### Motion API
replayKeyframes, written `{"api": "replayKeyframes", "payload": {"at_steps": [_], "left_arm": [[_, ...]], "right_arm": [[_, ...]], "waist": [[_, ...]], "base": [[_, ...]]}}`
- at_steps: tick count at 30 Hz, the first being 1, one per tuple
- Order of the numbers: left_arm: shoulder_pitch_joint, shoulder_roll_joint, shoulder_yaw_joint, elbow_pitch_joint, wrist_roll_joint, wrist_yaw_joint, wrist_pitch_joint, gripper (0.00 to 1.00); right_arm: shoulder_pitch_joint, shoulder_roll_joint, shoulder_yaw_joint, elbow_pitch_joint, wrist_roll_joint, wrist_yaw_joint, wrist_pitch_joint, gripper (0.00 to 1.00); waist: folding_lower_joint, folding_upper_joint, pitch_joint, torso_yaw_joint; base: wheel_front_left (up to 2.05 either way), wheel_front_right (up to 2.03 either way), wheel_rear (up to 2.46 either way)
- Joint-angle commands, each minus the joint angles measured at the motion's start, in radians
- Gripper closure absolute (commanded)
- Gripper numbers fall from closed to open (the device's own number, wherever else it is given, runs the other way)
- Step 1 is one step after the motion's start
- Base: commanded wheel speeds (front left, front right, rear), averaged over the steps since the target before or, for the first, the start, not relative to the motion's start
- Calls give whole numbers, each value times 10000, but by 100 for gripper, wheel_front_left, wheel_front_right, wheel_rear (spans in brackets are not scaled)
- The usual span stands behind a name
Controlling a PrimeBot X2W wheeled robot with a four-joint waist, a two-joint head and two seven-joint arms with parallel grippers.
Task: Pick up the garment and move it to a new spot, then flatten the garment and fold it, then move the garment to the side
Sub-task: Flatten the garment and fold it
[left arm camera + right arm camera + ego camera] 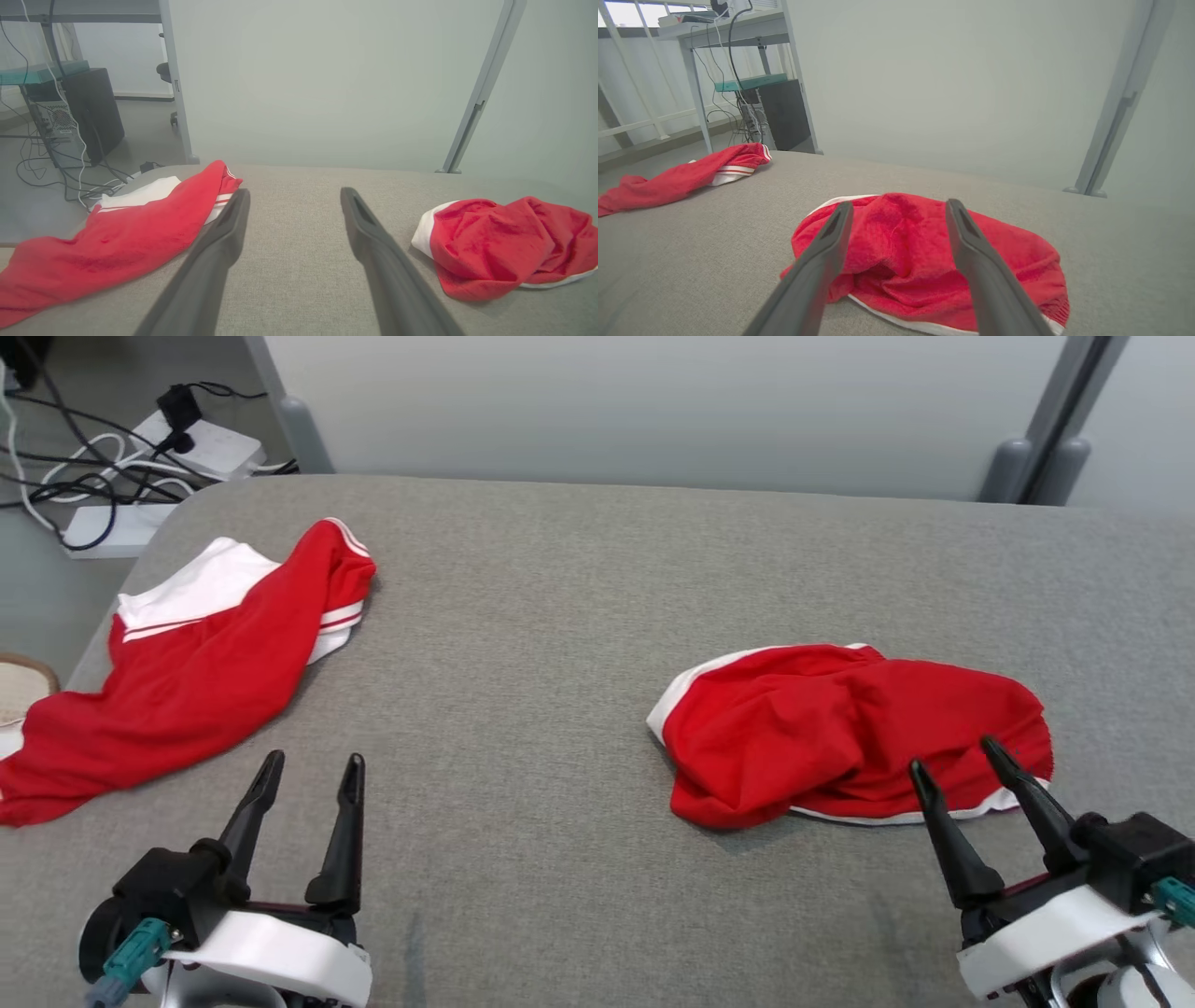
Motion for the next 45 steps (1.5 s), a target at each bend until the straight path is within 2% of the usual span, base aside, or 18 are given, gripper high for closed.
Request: {"api": "replayKeyframes", "payload": {"at_steps": [1,5,14,20,21,25,29,30,31,32,37,42,45], "left_arm": [[-578,121,325,-187,0,-70,-46,0],[-698,-126,142,17,-69,-190,-160,0],[-1021,-462,-113,510,-85,-425,-426,0],[-1185,-763,-239,818,-133,-570,-632,0],[-1185,-763,-239,818,-133,-570,-632,0],[-1211,-877,-250,990,-139,-628,-753,0],[-1300,-982,-261,1095,-134,-686,-834,0],[-1324,-1004,-262,1115,-131,-700,-851,0],[-1348,-1026,-266,1134,-129,-719,-866,0],[-1369,-1043,-274,1156,-125,-737,-879,0],[-1414,-1097,-272,1255,-90,-784,-940,0],[-1403,-1136,-233,1292,-79,-803,-986,0],[-1423,-1132,-203,1272,-66,-811,-1003,0]], "right_arm": [[-448,-406,432,-115,-59,44,106,0],[-1217,-1114,1482,236,-88,44,479,0],[-3012,-2730,4882,1307,89,44,1406,0],[-3801,-3665,6608,1880,-182,44,1808,0],[-3801,-3665,6608,1880,-182,44,1808,0],[-4466,-4039,7635,2226,-666,44,2243,0],[-5051,-4071,8280,2610,-852,44,2346,0],[-5185,-4044,8421,2683,-869,44,2315,10],[-5302,-4018,8532,2779,-855,44,2308,81],[-5399,-3967,8582,2866,-796,44,2289,100],[-5737,-3616,8156,3056,-160,44,1671,100],[-5723,-3126,6442,3239,1663,44,695,100],[-5821,-2840,5495,3582,2970,44,498,100]], "waist": [[0,0,-30,431],[0,0,-27,1020],[0,0,6,2128],[0,0,147,2514],[0,0,147,2514],[0,0,253,2537],[0,0,384,2541],[0,0,418,2537],[0,0,443,2534],[0,0,465,2533],[0,0,534,2494],[0,0,639,2374],[0,0,786,2247]], "base": [[0,0,0],[0,0,0],[0,0,0],[0,0,0],[0,0,0],[0,0,0],[0,0,0],[0,0,0],[0,0,0],[0,0,0],[0,0,0],[0,0,0],[0,0,0]]}}
